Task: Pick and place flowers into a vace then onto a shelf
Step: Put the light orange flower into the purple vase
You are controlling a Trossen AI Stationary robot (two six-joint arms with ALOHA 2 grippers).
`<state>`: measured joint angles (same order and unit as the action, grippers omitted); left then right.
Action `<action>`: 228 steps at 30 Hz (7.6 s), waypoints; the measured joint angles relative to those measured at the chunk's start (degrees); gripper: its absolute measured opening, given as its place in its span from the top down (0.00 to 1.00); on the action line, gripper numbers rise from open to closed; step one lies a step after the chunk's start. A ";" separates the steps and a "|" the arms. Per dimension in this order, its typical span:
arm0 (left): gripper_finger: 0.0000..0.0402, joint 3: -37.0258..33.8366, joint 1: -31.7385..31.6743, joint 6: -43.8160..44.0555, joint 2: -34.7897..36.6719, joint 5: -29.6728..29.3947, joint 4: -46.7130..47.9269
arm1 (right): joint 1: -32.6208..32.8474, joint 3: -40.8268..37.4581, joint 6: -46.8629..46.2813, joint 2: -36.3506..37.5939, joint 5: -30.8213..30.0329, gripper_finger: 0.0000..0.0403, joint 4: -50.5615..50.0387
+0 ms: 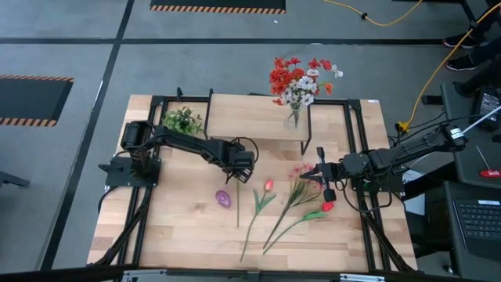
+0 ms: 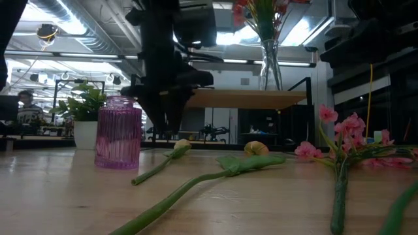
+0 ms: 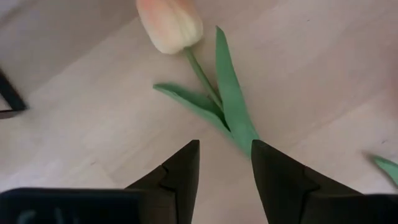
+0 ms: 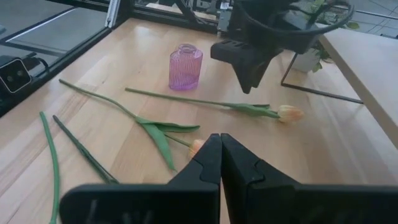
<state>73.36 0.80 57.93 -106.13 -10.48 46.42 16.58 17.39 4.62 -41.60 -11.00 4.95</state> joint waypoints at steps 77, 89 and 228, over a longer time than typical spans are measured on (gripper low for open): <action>0.84 -1.63 2.50 -0.89 -7.76 -0.51 -7.63 | 0.04 0.04 -1.18 -2.67 0.02 0.99 -0.44; 0.98 -1.94 5.37 -1.62 -5.04 -3.48 -17.00 | 0.07 0.04 -1.16 -2.67 0.02 0.99 -0.46; 0.99 -65.96 30.54 -58.12 56.86 -32.39 -95.98 | -2.49 0.01 -1.01 -2.67 -0.07 0.99 11.15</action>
<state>7.40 31.34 -0.19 -49.27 -42.87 -49.56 14.09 17.40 3.61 -44.27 -11.07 16.10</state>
